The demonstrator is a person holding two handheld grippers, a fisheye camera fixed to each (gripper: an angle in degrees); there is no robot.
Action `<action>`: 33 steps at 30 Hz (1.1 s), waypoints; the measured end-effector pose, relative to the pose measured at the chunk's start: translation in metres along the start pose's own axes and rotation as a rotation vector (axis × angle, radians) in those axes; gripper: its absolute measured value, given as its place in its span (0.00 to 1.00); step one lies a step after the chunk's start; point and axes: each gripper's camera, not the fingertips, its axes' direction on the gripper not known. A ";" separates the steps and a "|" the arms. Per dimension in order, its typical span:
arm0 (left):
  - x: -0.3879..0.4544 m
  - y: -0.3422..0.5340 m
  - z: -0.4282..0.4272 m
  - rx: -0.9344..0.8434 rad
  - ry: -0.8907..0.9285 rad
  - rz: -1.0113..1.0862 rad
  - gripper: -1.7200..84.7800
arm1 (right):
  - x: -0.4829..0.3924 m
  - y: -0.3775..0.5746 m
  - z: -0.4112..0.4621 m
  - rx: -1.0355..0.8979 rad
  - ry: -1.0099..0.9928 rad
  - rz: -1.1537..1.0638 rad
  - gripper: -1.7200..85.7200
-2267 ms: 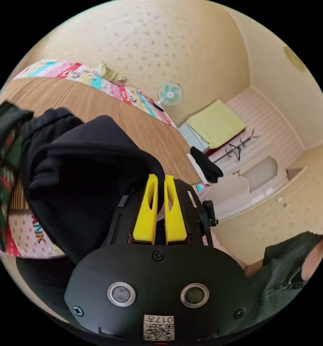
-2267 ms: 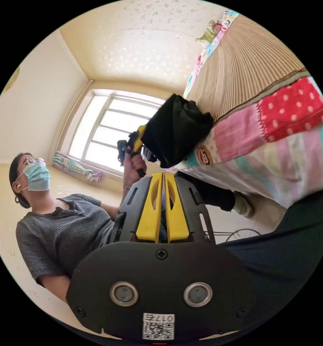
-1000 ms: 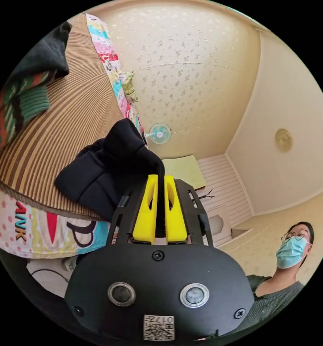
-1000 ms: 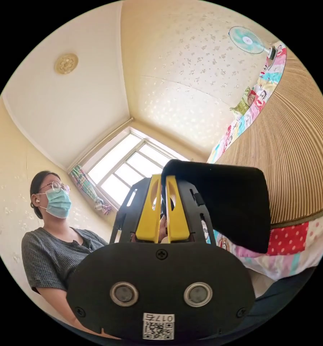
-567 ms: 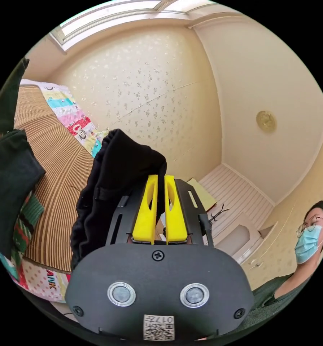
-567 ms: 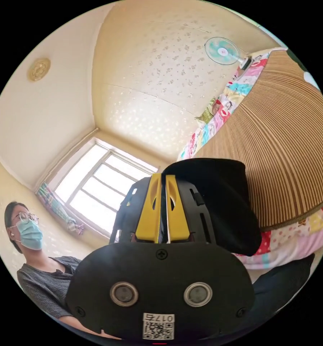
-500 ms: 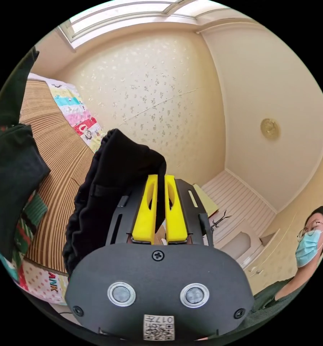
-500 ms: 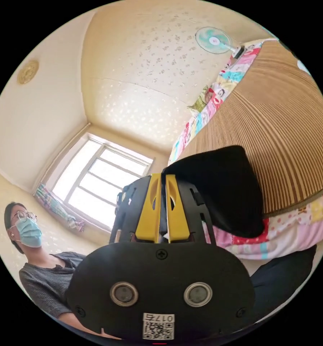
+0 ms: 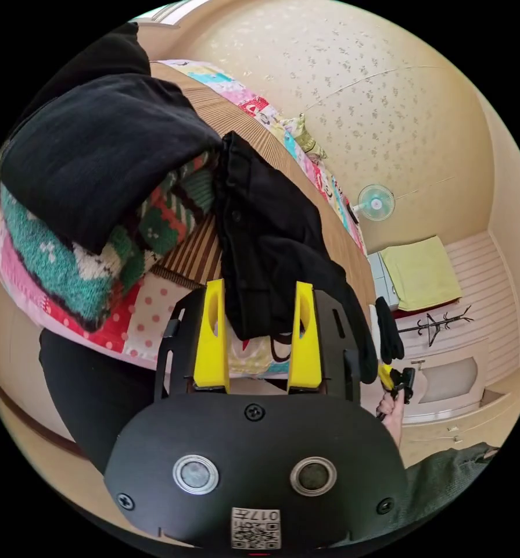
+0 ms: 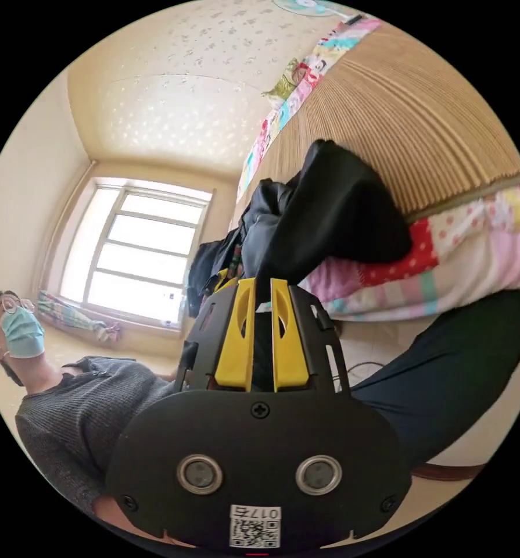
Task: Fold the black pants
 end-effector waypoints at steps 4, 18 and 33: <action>0.012 0.000 0.025 -0.041 -0.106 -0.019 0.24 | -0.038 -0.078 -0.031 0.130 0.305 -0.109 0.17; 0.099 -0.039 0.008 -0.088 -0.253 0.158 0.04 | 0.034 -0.253 0.028 -0.080 0.199 0.022 0.06; 0.047 0.010 -0.083 0.060 -0.278 0.008 0.01 | 0.080 -0.024 -0.189 0.631 0.538 0.453 0.09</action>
